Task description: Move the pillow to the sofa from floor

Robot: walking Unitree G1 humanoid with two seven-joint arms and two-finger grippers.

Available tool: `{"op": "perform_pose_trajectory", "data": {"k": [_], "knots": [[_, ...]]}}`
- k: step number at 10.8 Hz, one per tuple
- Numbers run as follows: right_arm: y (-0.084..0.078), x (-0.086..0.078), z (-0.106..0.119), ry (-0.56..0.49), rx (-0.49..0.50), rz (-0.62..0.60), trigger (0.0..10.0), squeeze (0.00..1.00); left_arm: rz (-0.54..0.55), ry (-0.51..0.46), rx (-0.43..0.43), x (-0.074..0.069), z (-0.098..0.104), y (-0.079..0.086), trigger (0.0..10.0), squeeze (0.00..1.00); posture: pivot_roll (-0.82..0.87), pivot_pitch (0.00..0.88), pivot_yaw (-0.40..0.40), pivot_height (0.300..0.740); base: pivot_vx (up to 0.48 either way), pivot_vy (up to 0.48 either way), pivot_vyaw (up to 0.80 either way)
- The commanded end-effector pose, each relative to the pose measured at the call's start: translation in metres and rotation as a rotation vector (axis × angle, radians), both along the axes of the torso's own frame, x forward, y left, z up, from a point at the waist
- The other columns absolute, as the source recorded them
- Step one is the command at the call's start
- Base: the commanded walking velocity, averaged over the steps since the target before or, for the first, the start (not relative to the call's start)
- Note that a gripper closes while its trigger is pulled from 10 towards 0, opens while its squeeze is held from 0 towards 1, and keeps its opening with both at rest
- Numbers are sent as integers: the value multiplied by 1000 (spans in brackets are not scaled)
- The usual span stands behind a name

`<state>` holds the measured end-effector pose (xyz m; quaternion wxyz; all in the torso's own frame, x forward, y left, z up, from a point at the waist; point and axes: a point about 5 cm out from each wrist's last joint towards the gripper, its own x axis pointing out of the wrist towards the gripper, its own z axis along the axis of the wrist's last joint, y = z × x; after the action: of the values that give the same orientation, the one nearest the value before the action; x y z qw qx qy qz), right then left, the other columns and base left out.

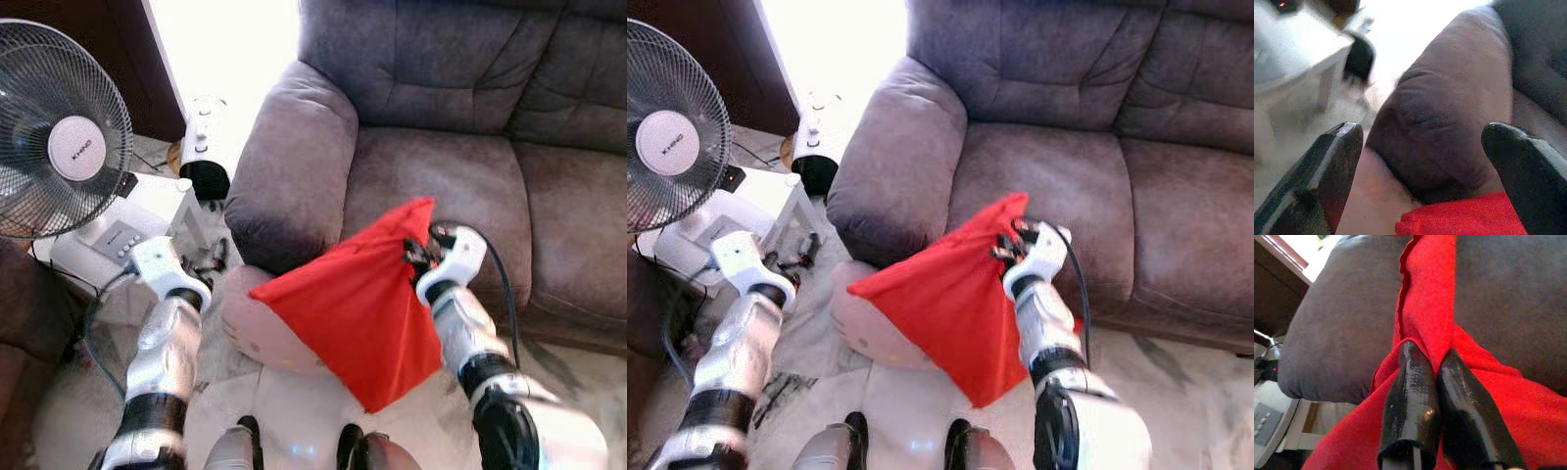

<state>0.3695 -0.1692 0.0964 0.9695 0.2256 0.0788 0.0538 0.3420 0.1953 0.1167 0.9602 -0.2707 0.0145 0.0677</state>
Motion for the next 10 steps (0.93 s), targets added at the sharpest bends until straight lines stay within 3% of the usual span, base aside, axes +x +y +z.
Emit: {"op": "perform_pose_trajectory", "data": {"k": [1, 3, 4, 5, 10], "knots": [[-5, 15, 41, -169, -10, 2, 10000, 0, 33, 55, -69, -2, -9, 6, 10000, 1000, 153, 138, -65, 740, 0, 0, 0], [-2, 20, 53, -207, 9, 16, 10000, 0, 0, 62, -137, 2, -6, 1, 10000, 1000, 147, 135, -59, 740, 0, 0, 0], [1, 21, 57, -215, 13, 25, 10000, 0, -56, 85, -132, 4, -6, -5, 10000, 1000, 147, 133, -57, 740, 0, 0, 0], [7, 23, 65, -244, 41, 37, 10000, 0, -85, 181, -117, 5, -16, -7, 10000, 0, 144, 121, -50, 740, 0, 0, 0], [16, 32, 112, -374, 123, 75, 10000, 0, -40, 202, -152, 13, -9, -2, 10000, 0, 134, 122, -52, 740, 0, 0, 0]]}}
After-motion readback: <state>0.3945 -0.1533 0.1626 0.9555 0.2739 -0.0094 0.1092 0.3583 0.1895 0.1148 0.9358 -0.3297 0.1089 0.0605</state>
